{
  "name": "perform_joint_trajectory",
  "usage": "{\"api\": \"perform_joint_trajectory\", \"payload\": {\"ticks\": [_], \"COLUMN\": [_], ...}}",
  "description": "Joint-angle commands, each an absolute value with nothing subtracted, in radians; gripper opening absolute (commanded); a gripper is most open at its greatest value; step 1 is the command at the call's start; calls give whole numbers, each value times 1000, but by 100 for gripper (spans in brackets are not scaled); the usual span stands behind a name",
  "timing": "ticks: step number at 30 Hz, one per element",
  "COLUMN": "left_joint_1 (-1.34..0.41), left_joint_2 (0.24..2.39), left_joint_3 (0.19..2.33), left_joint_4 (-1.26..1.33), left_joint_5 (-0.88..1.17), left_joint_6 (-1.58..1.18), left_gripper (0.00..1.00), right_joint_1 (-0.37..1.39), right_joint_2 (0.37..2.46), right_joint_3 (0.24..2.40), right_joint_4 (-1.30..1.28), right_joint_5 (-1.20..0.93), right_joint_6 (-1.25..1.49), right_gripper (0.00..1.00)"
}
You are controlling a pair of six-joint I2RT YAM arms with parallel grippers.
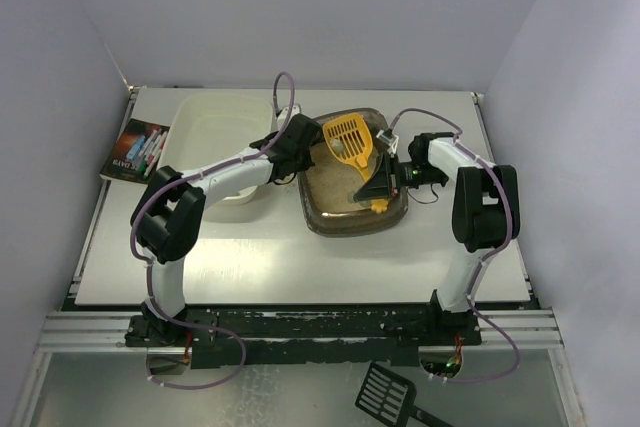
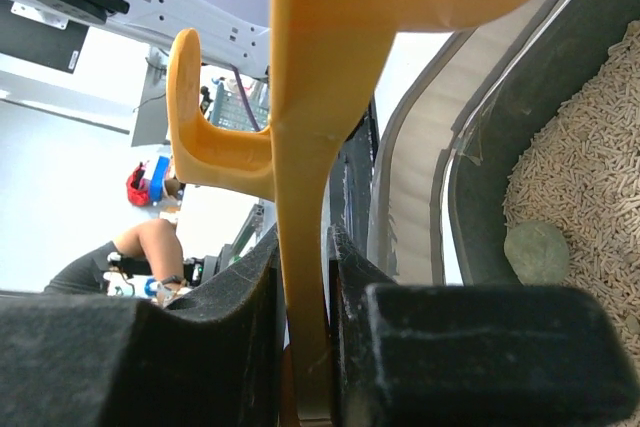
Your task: Clean the litter box
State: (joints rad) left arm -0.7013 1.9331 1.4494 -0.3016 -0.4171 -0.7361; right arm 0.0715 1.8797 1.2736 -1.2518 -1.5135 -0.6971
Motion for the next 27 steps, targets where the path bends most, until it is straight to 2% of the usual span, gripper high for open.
{"api": "perform_joint_trajectory", "payload": {"ticks": [1, 27], "left_joint_1": [-644, -677], "left_joint_2": [1922, 1962], "left_joint_3": [1453, 1529], "left_joint_4": [-350, -401], "left_joint_5": [-534, -494], "left_joint_6": [-677, -705], "left_gripper": [12, 13], "right_joint_1": [51, 115], "right_joint_2": [1894, 2086], "right_joint_3": [1295, 1310], "right_joint_4": [-1377, -1380], "right_joint_5": [-1515, -1547], "right_joint_6": [-775, -818], "right_gripper": [0, 0]}}
